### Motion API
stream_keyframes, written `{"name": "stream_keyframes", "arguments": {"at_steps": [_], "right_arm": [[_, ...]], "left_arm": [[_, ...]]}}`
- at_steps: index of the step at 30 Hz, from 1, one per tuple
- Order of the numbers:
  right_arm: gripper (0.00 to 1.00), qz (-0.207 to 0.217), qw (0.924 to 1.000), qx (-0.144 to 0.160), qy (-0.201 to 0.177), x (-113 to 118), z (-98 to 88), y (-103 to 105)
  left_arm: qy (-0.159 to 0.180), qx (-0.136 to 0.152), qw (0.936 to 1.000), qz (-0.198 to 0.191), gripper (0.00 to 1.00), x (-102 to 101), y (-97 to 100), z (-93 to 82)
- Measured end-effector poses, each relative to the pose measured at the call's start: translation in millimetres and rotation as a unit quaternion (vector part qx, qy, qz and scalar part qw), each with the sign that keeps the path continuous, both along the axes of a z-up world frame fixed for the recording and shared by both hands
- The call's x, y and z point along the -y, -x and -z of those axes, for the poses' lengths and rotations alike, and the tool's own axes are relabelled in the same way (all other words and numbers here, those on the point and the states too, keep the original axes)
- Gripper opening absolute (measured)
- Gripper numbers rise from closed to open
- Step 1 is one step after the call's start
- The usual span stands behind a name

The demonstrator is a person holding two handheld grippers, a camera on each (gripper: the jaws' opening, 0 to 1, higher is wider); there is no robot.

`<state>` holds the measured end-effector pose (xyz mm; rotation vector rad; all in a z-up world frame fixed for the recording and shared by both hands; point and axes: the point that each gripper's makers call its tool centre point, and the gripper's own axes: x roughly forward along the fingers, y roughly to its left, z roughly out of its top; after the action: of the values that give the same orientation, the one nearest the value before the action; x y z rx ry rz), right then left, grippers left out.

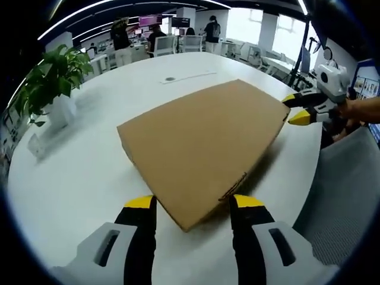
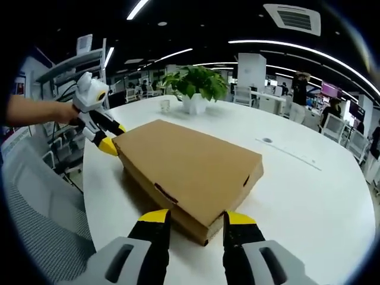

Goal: Operate the shoe box by opening the lid, removing the specified soft item, and placing it in the target area until the item is outside and the box remains undamaged.

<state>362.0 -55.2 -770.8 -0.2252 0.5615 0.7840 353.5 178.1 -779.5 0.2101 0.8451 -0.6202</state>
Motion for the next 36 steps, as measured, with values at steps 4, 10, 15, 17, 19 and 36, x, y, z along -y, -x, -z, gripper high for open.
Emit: {"name": "stream_keyframes", "arguments": {"at_steps": [4, 10, 15, 17, 19, 36], "right_arm": [[0.30, -0.004, 1.0000, 0.000, 0.002, -8, 0.2, 2], [0.30, -0.008, 1.0000, -0.001, 0.001, -17, 0.4, 7], [0.30, -0.012, 0.9999, -0.001, -0.001, -26, 0.6, 12], [0.30, -0.016, 0.9999, -0.001, -0.003, -31, 0.6, 14], [0.30, -0.019, 0.9998, 0.001, -0.003, -36, 0.8, 16], [0.30, -0.027, 0.9996, 0.005, -0.011, -48, 0.8, 16]], "left_arm": [[-0.004, -0.002, 1.0000, 0.006, 0.50, -7, -0.3, 0.3], [-0.004, -0.002, 0.9999, 0.012, 0.50, -18, -0.9, 0.6], [-0.006, -0.006, 0.9998, 0.015, 0.50, -27, 0.0, 0.6], [-0.010, -0.010, 0.9997, 0.018, 0.50, -32, 0.2, 0.9], [-0.012, -0.013, 0.9997, 0.018, 0.50, -36, 1.0, 1.0], [-0.004, -0.016, 0.9998, -0.013, 0.48, -50, 5.3, 2.5]]}}
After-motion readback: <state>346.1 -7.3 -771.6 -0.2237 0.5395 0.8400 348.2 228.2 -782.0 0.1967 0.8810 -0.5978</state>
